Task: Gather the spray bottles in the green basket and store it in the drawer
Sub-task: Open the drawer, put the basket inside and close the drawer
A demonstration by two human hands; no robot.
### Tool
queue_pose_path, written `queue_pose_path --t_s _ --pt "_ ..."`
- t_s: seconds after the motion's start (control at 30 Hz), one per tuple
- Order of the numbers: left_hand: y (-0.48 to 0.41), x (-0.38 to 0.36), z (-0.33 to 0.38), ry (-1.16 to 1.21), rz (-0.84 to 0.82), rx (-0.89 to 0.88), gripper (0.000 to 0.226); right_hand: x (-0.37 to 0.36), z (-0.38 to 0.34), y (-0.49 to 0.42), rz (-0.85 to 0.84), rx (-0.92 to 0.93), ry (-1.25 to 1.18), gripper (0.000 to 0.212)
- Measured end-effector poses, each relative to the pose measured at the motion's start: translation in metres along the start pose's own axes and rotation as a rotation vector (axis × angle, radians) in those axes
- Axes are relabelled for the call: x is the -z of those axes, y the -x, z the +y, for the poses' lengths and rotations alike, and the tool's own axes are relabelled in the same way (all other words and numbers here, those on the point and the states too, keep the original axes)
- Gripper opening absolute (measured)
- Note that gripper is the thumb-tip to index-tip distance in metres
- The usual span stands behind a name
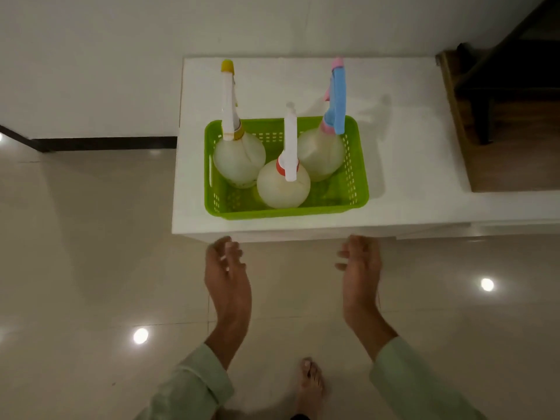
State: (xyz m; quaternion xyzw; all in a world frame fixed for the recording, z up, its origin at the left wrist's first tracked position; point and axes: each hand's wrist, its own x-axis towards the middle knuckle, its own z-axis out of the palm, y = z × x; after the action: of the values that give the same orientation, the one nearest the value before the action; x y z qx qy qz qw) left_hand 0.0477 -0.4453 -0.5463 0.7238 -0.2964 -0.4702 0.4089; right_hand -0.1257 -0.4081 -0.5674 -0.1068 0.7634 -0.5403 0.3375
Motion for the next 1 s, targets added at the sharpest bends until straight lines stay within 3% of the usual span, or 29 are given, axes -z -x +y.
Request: queue_pose_path --t_s 0.1,0.2,0.3,0.47,0.57,0.73,0.9,1.0 --pt "-0.011 -0.023 -0.044 0.121 -0.107 0.439 0.026 -0.011 0.052 -0.010 -0.074 -0.540 -0.156 0.017" --pt "-0.033 -0.043 -0.088 0.193 -0.204 0.679 0.037 -0.021 0.096 -0.034 -0.166 -0.749 -0.299 0.031" --pt "-0.062 -0.062 -0.126 0.321 -0.215 0.748 0.046 -0.040 0.130 -0.062 -0.181 -0.777 -0.431 0.033" --pt "-0.117 -0.090 -0.181 0.581 -0.080 0.849 0.058 -0.071 0.184 -0.108 -0.102 -0.832 -0.647 0.067" --pt "-0.139 -0.101 -0.202 0.720 -0.098 0.806 0.059 -0.083 0.200 -0.130 -0.160 -0.833 -0.797 0.083" --pt "-0.147 -0.100 -0.217 0.850 -0.141 0.763 0.058 -0.079 0.219 -0.135 -0.214 -0.802 -0.899 0.090" --pt "-0.127 -0.077 -0.215 0.816 -0.203 0.786 0.056 -0.064 0.219 -0.117 -0.203 -0.814 -0.888 0.077" --pt "-0.091 -0.057 -0.203 0.426 -0.268 0.738 0.049 -0.043 0.205 -0.085 -0.231 -0.804 -0.532 0.055"
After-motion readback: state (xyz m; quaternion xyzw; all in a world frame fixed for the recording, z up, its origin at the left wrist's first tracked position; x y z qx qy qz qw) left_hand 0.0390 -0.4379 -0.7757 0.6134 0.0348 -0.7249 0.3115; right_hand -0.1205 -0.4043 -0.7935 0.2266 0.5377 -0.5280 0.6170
